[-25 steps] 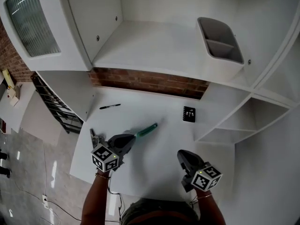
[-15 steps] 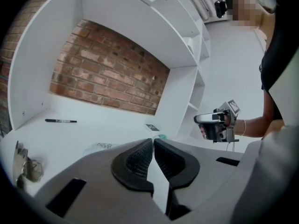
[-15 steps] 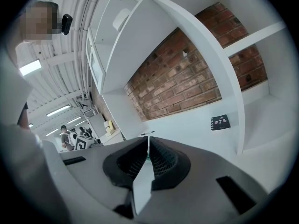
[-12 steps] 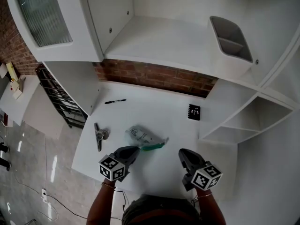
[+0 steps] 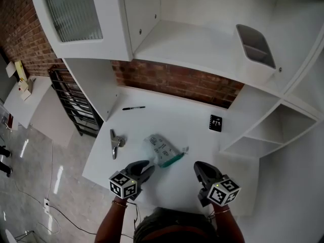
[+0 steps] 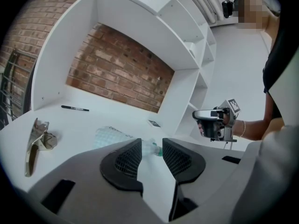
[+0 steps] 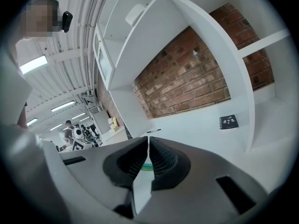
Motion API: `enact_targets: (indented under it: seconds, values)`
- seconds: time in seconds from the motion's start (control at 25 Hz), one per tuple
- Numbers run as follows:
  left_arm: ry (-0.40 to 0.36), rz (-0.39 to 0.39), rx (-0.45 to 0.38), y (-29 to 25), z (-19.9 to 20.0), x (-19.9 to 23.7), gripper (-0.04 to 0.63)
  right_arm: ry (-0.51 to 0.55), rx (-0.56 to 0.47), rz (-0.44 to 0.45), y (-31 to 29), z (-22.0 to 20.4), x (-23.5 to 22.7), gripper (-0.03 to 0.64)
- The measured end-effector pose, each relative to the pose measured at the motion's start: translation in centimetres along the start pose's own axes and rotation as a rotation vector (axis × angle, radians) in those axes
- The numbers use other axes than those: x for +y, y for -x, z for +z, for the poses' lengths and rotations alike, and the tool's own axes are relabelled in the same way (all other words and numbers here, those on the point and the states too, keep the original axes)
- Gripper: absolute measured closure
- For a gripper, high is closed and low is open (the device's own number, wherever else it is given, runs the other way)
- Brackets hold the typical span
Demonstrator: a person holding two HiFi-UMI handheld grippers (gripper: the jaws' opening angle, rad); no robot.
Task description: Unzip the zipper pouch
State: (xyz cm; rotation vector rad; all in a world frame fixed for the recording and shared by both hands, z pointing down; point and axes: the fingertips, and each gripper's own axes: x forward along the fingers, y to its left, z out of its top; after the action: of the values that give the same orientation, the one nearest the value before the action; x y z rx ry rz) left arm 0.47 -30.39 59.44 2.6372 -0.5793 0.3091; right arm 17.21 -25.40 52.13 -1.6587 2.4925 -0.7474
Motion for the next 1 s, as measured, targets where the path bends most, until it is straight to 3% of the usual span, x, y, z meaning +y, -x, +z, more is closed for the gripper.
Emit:
enact_targets:
  seconds: [0.2, 0.4, 0.6, 1.0]
  values:
    - [-0.026, 0.038, -0.038, 2.9, 0.7, -1.1, 0.479, 0.015, -0.021, -0.023, -0.2, -0.4, 0.9, 0.607]
    - [-0.183, 0.184, -0.026, 6.2, 0.7, -0.4, 0.523, 0.135, -0.008, -0.031, -0.5, -0.8, 2.8, 0.607]
    - [-0.15, 0.23, -0.095, 8.7, 1.0, -1.0, 0.555, 0.24, -0.003, -0.033, -0.1, -0.9, 4.7, 0.609]
    - [-0.171, 0.293, -0.111, 13.6, -0.2, -3.2, 0.592, 0.264, -0.012, -0.062, 1.2, -1.4, 6.4, 0.617]
